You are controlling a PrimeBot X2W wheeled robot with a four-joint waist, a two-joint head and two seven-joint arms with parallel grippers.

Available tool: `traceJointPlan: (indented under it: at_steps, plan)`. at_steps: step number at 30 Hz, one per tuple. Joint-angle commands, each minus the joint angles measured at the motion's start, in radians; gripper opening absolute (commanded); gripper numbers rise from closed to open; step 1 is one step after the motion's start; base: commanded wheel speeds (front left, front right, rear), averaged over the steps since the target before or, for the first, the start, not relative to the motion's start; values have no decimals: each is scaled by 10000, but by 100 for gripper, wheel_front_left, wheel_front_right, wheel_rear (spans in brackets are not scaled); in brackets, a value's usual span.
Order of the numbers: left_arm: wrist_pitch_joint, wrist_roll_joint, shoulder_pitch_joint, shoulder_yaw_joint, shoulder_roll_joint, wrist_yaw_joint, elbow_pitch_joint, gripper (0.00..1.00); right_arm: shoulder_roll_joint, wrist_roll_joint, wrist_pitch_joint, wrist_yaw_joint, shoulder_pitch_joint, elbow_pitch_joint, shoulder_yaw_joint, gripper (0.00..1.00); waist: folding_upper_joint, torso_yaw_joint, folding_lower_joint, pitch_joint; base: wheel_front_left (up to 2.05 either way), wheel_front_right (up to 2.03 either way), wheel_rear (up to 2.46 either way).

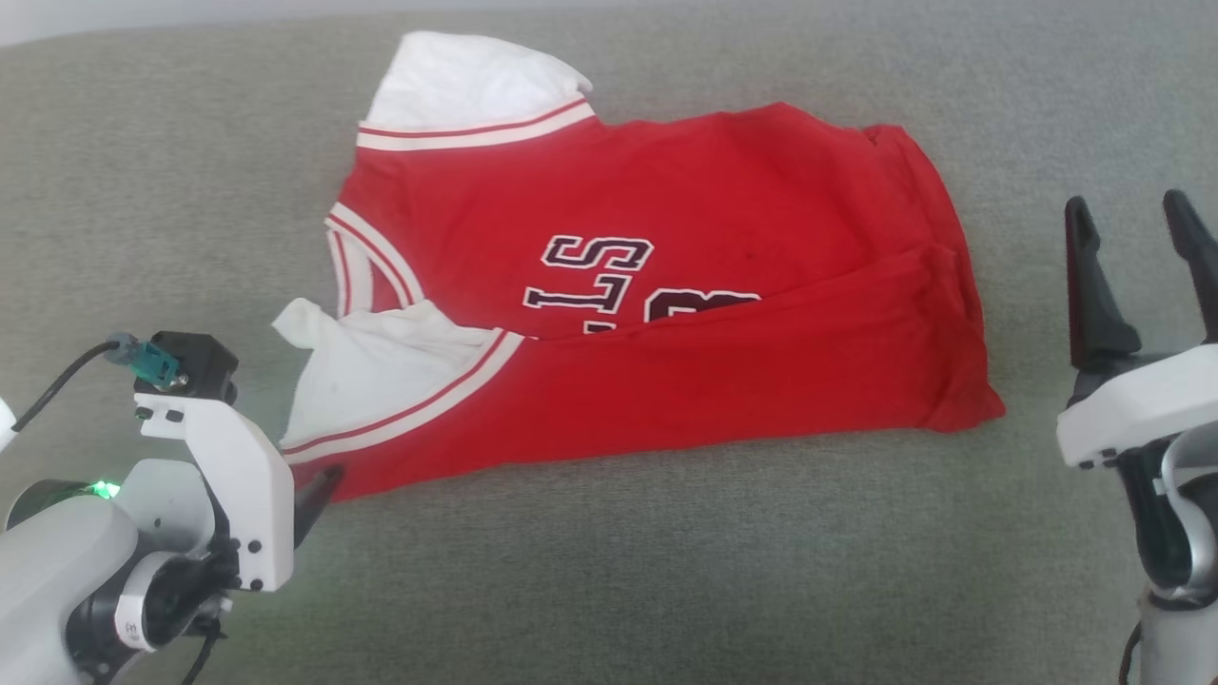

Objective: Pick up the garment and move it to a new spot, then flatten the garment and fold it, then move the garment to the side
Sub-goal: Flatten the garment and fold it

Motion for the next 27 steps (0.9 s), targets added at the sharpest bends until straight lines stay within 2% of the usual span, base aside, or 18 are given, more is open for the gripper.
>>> traceJointPlan:
  at_steps: [1,9,10,11,16,27]
  plan:
    - [-130,-61,95,41,-118,-78,203,100,87,-17,2,0,150,-81,-43,100,0,-117,0,102,0,0,0]
    - [-185,-90,13,-143,-863,-559,1825,100,322,7,227,0,390,20,-72,100,0,-355,0,336,0,0,0]
    - [-101,-154,20,-209,-998,-656,2031,95,351,69,302,0,424,69,-60,100,0,-372,0,360,0,0,0]
    - [-57,-185,6,-264,-1129,-785,2206,2,374,128,404,0,453,143,-82,100,0,-374,0,379,0,0,0]
    - [321,-59,-231,-554,-1624,-1200,2754,0,429,450,1582,2,494,728,21,100,0,-197,0,460,0,0,0]
    - [247,165,-623,-667,-2352,-1559,3102,0,99,660,4678,0,31,1647,50,100,0,513,0,731,0,0,0]
